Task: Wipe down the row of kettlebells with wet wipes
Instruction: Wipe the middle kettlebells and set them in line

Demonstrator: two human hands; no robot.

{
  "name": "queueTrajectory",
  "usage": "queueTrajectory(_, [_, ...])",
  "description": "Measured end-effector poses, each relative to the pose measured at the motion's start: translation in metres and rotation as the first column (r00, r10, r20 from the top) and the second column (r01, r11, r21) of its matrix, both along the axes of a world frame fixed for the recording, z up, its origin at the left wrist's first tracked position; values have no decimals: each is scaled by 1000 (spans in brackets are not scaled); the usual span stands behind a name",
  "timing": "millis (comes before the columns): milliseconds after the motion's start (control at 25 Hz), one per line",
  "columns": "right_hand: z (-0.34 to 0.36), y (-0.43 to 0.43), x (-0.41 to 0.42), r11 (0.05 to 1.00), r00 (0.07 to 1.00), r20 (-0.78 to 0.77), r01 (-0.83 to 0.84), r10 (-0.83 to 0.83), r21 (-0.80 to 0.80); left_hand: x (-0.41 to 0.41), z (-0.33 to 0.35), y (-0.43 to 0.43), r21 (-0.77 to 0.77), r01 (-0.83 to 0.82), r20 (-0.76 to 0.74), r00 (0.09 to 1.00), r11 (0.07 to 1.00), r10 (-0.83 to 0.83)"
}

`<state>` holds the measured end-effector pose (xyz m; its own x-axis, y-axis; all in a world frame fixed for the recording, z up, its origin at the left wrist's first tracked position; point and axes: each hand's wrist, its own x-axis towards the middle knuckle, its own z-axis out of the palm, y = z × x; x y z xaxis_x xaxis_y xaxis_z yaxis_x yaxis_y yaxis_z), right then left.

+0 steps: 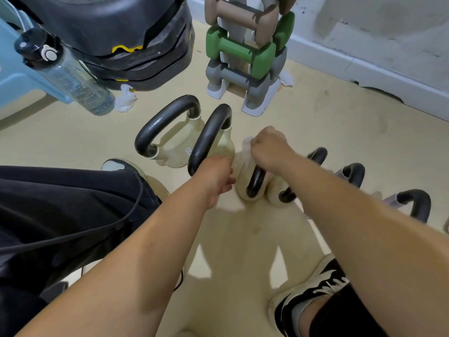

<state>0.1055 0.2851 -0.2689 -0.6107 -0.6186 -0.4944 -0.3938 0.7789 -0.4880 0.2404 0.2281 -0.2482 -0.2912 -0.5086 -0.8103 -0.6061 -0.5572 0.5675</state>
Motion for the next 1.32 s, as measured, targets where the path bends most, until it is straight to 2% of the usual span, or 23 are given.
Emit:
queueTrajectory(80, [-3,-10,-26,997,989,129,69,-71,20,3,-1,-2,28,-13,-10,1000,1000,13])
queueTrajectory(120, [-1,-9,-29,997,990,129,46,-54,63,3,-1,-3,31,-15,-6,1000,999,15])
queueTrajectory(240, [-2,-4,-15,972,983,-15,-179,183,153,1,-3,-2,26,-46,-16,999,999,47])
queueTrajectory(360, [-2,17,27,927,914,-213,-297,346,231,0,1,0,33,-66,-62,996,997,68])
queueTrajectory(520, [-1,69,80,858,741,-459,-502,491,108,-2,5,0,50,-104,-78,991,993,108])
queueTrajectory(600, [0,69,73,841,715,-479,-530,510,104,0,1,-2,53,-105,-93,990,993,110])
queueTrajectory(680, [-1,49,47,887,770,-475,-458,425,52,3,-3,-3,47,-54,-69,996,997,57])
queueTrajectory(760, [3,31,20,954,890,-365,-298,274,-9,9,0,-2,81,-63,-61,996,995,68])
queueTrajectory(880, [-1,33,20,968,921,-323,-246,220,-40,13,6,-2,81,-96,-53,994,992,100])
queueTrajectory(920, [-1,39,32,965,909,-347,-259,232,-34,14,8,-1,88,-91,-60,994,992,96])
queueTrajectory(1040, [-10,67,69,901,815,-447,-433,370,-43,13,11,4,67,-65,-86,994,996,71])
queueTrajectory(1200, [-16,115,99,742,650,-503,-670,570,-25,10,13,18,-63,-20,-78,997,998,15])
queueTrajectory(1240, [-10,122,104,738,666,-466,-674,583,-41,11,12,21,-78,-2,-69,998,997,-3])
queueTrajectory(1280, [-3,124,105,773,727,-410,-629,551,-76,12,9,22,-87,25,-63,998,996,-30])
queueTrajectory(1320, [8,119,105,846,835,-318,-512,449,-149,13,9,23,-75,46,-78,996,996,-52])
